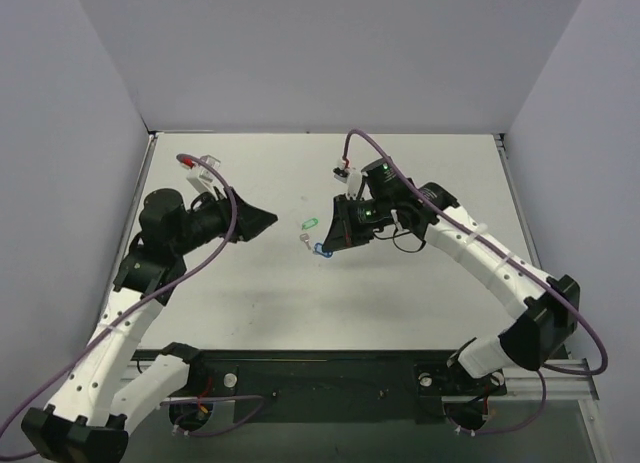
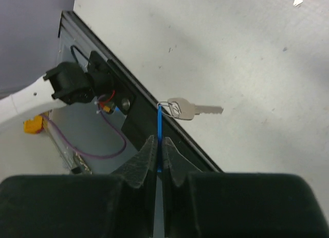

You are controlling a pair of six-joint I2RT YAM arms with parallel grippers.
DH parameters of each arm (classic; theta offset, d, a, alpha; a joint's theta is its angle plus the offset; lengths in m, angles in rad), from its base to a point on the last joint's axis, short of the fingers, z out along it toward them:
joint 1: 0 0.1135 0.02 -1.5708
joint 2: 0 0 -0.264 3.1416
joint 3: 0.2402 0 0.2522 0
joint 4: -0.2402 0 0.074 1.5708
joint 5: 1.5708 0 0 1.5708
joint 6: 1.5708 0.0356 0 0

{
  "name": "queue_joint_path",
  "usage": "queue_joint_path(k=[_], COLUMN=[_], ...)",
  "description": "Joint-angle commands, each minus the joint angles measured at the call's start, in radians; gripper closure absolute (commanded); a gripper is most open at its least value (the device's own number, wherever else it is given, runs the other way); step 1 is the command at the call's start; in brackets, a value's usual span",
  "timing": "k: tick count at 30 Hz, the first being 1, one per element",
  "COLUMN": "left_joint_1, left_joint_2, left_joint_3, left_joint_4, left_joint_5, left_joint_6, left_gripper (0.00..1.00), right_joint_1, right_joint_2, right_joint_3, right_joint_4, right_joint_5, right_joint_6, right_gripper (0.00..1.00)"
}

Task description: Remove the keys from the keyring

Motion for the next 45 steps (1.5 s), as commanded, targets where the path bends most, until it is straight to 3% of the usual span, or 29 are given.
queue_joint_path(k=[1, 7, 14, 24, 45], left_joint_1=[0.002, -0.001, -0.061, -0.392, -0.472], left_joint_2=[-0.124, -0.230, -0.187, -0.043, 0.086], left_joint_3=[-0.041, -0.048, -0.004, 0.076, 0.142], left_joint_4=[-0.147, -0.195, -0.183, -0.197, -0.247], left_joint_5=[0.126, 0.251, 0.402, 0.197, 0.236], left_joint_6=[0.082, 0.120, 0.163, 0.286, 0.378], left_gripper=[0.44, 0.48, 0.46, 0.44, 0.44], right_joint_1=[0.079, 0.155, 0.233, 0.271, 0.339], right_joint_2=[-0.134, -0.205, -0.225, -0.216, -0.263], right_joint_3=[-0.012, 0.009, 0.051, 0.114, 0.149], right_joint_4=[-0.130, -0.208, -0.253, -0.299, -0.342], right_joint_5=[0.035, 0.081, 0.132, 0.167, 0.132], right_joint_6=[-0.049, -0.070, -0.072, -0.062, -0.145], right_gripper=[1.00, 1.00, 1.00, 1.00, 1.00])
